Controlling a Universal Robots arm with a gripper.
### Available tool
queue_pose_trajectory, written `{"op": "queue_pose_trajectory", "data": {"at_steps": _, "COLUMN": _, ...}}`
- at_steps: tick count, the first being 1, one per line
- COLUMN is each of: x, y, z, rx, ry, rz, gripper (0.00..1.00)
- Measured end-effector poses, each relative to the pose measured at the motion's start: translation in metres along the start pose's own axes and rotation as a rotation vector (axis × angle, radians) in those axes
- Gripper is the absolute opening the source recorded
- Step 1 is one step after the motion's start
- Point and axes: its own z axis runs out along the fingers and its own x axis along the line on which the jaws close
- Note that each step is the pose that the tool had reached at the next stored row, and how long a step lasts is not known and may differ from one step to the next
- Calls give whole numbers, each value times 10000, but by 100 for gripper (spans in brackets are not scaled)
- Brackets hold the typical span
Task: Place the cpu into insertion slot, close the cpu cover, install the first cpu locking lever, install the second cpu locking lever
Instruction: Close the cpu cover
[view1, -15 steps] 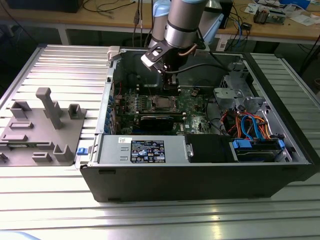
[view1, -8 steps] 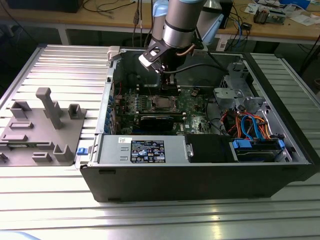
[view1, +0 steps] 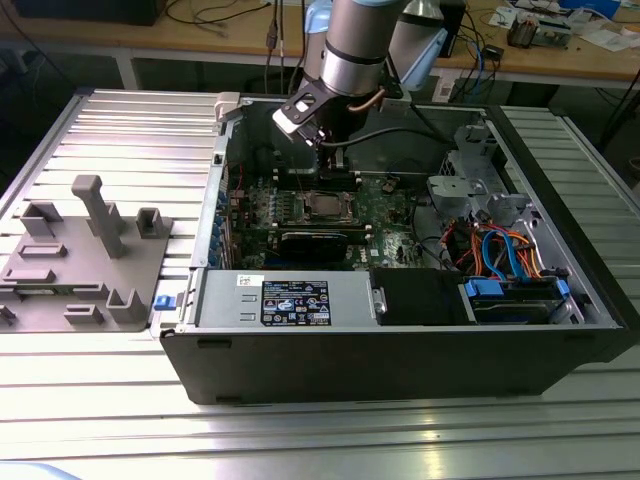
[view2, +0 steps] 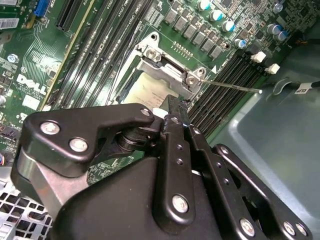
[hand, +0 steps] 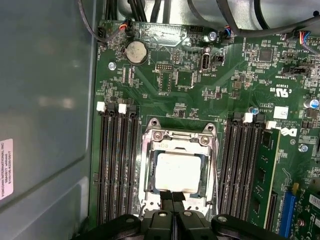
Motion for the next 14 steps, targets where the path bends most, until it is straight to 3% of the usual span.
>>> {"op": "queue_pose_trajectory", "data": {"at_steps": 9, "x": 5, "y": -66, "z": 8, "rx": -1, "ry": 0, "rz": 0, "gripper": 11}}
{"op": "queue_pose_trajectory", "data": {"at_steps": 11, "x": 9, "y": -114, "z": 18, "rx": -2, "ry": 3, "rz": 0, "gripper": 11}}
{"op": "queue_pose_trajectory", "data": {"at_steps": 13, "x": 4, "y": -104, "z": 148, "rx": 3, "ry": -7, "rz": -80, "gripper": 11}}
{"op": "queue_pose_trajectory", "data": {"at_steps": 14, "x": 3, "y": -103, "z": 162, "rx": 6, "ry": -15, "rz": -154, "gripper": 11}}
